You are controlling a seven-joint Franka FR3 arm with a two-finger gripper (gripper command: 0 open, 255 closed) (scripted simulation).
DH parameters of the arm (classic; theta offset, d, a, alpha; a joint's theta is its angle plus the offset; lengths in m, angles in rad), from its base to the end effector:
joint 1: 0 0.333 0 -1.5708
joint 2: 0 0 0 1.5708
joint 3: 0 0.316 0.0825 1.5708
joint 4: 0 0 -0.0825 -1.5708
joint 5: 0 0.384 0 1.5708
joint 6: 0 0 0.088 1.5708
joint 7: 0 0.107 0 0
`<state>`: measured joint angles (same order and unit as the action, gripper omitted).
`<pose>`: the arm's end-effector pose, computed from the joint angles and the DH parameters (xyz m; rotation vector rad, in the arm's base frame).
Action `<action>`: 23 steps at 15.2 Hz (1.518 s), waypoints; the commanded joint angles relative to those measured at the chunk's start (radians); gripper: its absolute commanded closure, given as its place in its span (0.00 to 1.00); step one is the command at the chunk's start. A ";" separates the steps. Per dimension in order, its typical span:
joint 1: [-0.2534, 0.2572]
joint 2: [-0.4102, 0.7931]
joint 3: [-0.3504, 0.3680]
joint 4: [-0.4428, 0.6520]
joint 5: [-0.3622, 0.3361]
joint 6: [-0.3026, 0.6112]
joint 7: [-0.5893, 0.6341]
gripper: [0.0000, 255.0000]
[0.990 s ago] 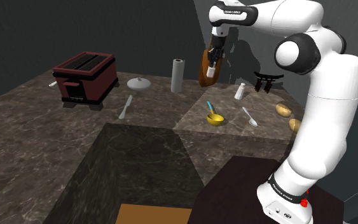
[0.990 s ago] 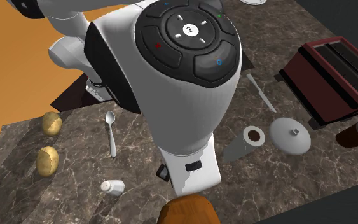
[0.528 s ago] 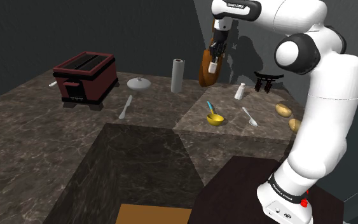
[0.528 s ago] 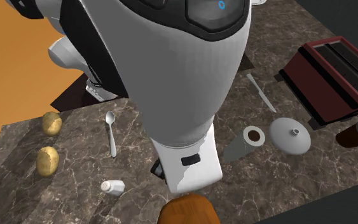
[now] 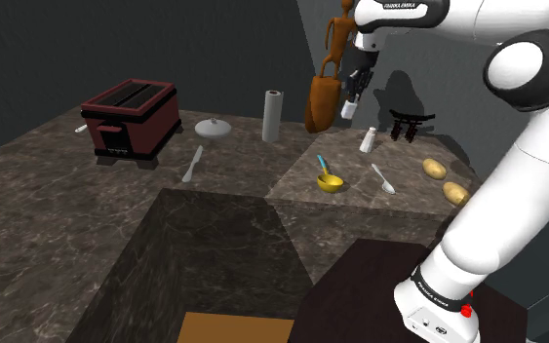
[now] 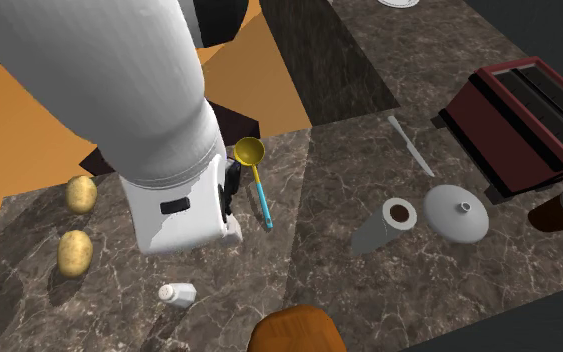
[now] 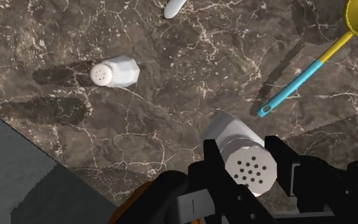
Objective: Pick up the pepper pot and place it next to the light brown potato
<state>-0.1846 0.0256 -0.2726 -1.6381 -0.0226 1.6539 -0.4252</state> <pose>0.5088 -0.2508 0.5860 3.1183 -0.0467 -0.0321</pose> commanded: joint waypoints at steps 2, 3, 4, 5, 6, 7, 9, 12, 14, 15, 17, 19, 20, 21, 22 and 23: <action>-0.016 -0.102 -0.016 -0.118 -0.028 0.022 -0.028 1.00; -0.021 -0.136 -0.020 -0.155 -0.039 0.026 -0.036 1.00; -0.027 -0.169 -0.025 -0.190 -0.049 0.029 -0.044 1.00; -0.033 -0.202 -0.030 -0.223 -0.059 0.031 -0.051 1.00; -0.039 -0.234 -0.034 -0.255 -0.070 0.033 -0.060 1.00; -0.047 -0.266 -0.039 -0.285 -0.080 0.033 -0.068 1.00; -0.062 -0.328 -0.050 -0.341 -0.102 0.031 -0.087 1.00; -0.088 -0.418 -0.067 -0.416 -0.136 0.023 -0.117 1.00; -0.107 -0.475 -0.080 -0.460 -0.159 0.014 -0.140 1.00; -0.117 -0.503 -0.087 -0.480 -0.170 0.008 -0.152 1.00; -0.138 -0.557 -0.102 -0.517 -0.195 -0.004 -0.177 1.00; -0.159 -0.609 -0.118 -0.549 -0.219 -0.019 -0.205 1.00; -0.176 -0.646 -0.131 -0.569 -0.238 -0.031 -0.227 1.00; -0.177 -0.648 -0.133 -0.584 -0.240 -0.019 -0.226 1.00; -0.178 -0.650 -0.135 -0.599 -0.242 -0.006 -0.224 1.00; -0.179 -0.652 -0.137 -0.614 -0.244 0.007 -0.223 1.00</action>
<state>-0.3604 -0.6197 -0.4060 -2.2330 -0.2621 1.6485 -0.6465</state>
